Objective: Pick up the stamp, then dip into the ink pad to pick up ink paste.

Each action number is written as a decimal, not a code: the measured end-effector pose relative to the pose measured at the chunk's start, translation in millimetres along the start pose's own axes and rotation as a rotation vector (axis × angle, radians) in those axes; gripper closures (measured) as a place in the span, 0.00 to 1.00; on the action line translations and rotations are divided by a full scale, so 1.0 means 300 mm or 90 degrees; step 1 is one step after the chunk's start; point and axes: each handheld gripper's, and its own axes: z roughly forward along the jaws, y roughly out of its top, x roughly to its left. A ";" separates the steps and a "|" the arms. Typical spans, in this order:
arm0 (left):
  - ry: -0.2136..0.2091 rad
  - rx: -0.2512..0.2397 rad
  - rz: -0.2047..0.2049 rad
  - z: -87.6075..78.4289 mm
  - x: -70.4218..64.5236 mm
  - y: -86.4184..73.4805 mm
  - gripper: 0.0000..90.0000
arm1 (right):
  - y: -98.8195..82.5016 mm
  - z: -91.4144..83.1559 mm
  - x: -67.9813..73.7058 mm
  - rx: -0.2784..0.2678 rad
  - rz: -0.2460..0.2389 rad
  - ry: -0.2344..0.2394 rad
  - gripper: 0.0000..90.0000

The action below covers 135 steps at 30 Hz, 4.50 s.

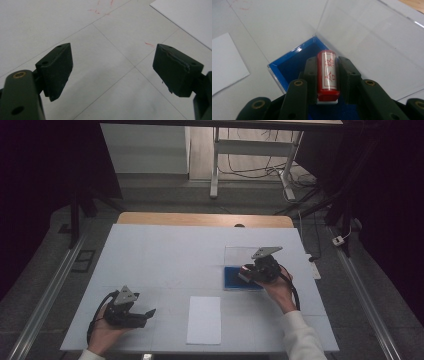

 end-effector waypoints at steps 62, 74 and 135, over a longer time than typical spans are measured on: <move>0.008 0.004 -0.001 -0.006 0.003 -0.007 0.19 | 0.052 -0.087 0.031 0.004 0.004 -0.029 0.78; 0.015 0.011 -0.009 -0.006 0.007 -0.012 0.19 | 0.044 -0.039 0.035 0.017 0.004 -0.037 0.77; 0.013 0.021 -0.009 -0.003 0.000 -0.017 0.20 | 0.019 0.032 0.053 0.051 0.008 -0.050 0.79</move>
